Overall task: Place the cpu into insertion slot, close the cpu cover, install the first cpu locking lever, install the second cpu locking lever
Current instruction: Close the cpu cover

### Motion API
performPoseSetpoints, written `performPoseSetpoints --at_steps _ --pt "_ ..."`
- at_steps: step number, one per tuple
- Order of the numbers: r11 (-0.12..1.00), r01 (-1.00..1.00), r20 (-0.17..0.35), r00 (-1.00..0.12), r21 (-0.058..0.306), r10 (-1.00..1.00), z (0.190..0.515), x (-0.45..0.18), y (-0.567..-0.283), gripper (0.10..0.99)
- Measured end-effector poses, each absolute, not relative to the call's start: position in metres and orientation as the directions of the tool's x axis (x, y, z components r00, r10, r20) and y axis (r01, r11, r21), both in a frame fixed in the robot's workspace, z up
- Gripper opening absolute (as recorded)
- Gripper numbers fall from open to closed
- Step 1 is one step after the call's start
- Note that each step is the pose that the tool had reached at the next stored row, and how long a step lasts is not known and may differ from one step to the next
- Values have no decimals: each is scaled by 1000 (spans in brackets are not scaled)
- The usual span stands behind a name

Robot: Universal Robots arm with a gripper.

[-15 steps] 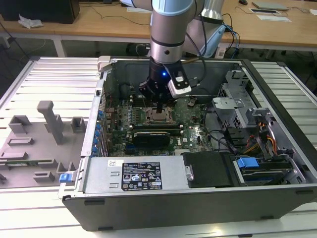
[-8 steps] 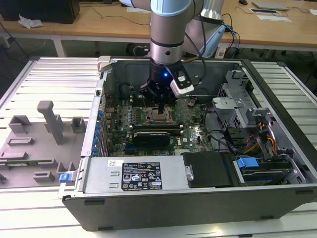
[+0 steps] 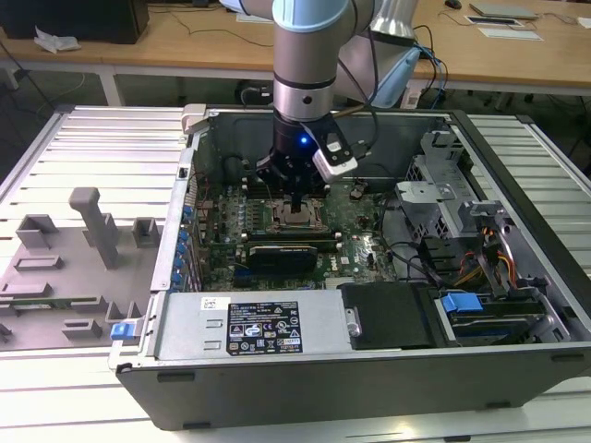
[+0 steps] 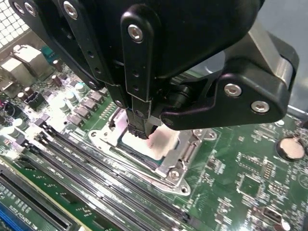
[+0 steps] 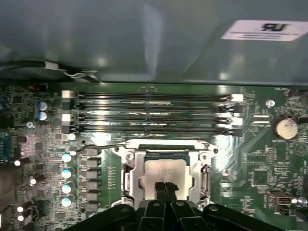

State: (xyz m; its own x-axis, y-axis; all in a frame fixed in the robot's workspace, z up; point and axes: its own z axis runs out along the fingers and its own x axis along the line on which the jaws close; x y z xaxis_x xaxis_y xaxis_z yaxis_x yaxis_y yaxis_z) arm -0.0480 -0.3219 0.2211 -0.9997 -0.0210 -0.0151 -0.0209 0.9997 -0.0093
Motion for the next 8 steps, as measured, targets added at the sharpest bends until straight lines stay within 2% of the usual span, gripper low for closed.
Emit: performPoseSetpoints --at_steps 8 --pt "999 -39 -15 -999 -10 -40 219 -60 -322 106"
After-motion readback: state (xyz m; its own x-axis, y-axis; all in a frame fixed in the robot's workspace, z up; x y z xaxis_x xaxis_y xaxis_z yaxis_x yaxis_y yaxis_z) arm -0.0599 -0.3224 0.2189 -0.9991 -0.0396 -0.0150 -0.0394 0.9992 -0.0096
